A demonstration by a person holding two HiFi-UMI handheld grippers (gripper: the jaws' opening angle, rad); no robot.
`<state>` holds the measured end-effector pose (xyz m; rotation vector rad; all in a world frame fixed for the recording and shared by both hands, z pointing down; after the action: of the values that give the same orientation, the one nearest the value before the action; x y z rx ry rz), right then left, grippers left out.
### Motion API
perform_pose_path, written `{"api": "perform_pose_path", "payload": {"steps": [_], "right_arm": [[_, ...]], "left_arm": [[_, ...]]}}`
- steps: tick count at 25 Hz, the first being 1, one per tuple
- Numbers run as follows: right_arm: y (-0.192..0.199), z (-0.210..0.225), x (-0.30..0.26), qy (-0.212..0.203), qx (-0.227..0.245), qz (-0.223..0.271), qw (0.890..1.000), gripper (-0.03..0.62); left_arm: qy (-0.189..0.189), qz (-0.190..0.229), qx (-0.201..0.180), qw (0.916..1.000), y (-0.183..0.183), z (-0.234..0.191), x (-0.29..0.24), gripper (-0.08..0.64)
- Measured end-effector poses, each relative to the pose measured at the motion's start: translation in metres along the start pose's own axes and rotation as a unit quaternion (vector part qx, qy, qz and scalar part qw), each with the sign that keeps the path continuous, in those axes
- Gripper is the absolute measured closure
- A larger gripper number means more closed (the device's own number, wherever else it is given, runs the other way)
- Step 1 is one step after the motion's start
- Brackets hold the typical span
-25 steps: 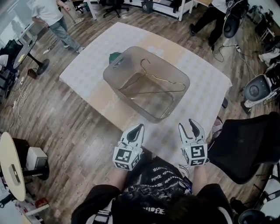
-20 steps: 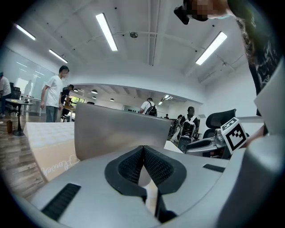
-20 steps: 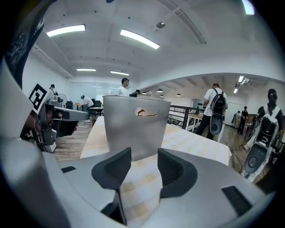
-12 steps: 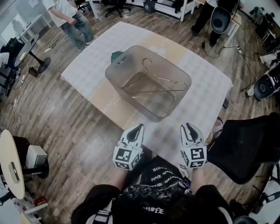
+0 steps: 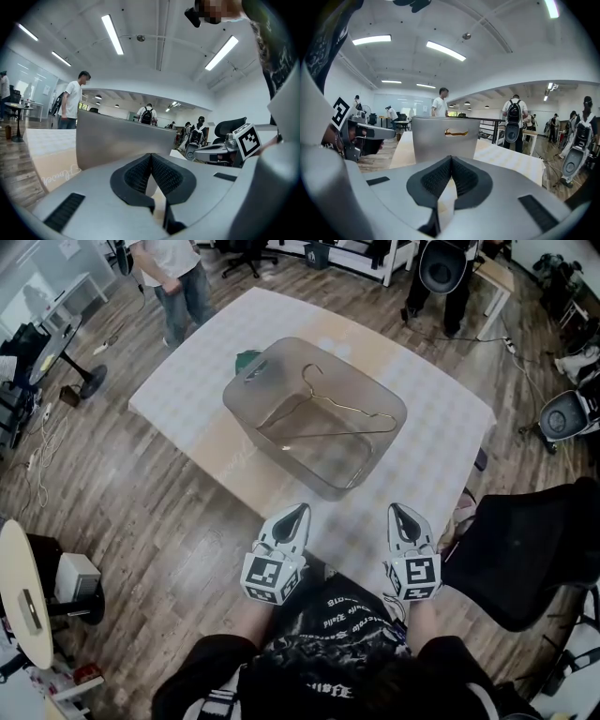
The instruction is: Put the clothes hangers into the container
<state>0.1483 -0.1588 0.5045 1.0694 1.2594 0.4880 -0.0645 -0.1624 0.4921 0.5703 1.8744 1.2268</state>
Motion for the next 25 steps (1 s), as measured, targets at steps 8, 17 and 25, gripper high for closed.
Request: {"api": "perform_pose_path", "payload": {"steps": [8, 17, 25], "right_arm": [[-0.002, 0.009, 0.003, 0.038, 0.012, -0.012, 0.999, 0.583], [-0.002, 0.01, -0.002, 0.042, 0.013, -0.014, 0.999, 0.584], [-0.001, 0.013, -0.002, 0.046, 0.014, -0.015, 0.999, 0.584]], "left_arm": [[0.004, 0.001, 0.0, 1.0, -0.002, 0.004, -0.003, 0.54], [0.002, 0.001, -0.002, 1.0, -0.005, 0.001, -0.011, 0.54], [-0.003, -0.002, -0.005, 1.0, -0.006, -0.001, -0.012, 0.54]]}}
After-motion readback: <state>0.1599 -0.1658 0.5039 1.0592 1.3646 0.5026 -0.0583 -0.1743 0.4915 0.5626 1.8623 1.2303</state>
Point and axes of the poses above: the fingertips, and each gripper's own axes: x backward along the fingers, z to its right, y out of its underside, the point moved 4 cm from there along x, backward along the fingers, and after that the axes turned 12 degrees about -z, right-handed, at the moved point
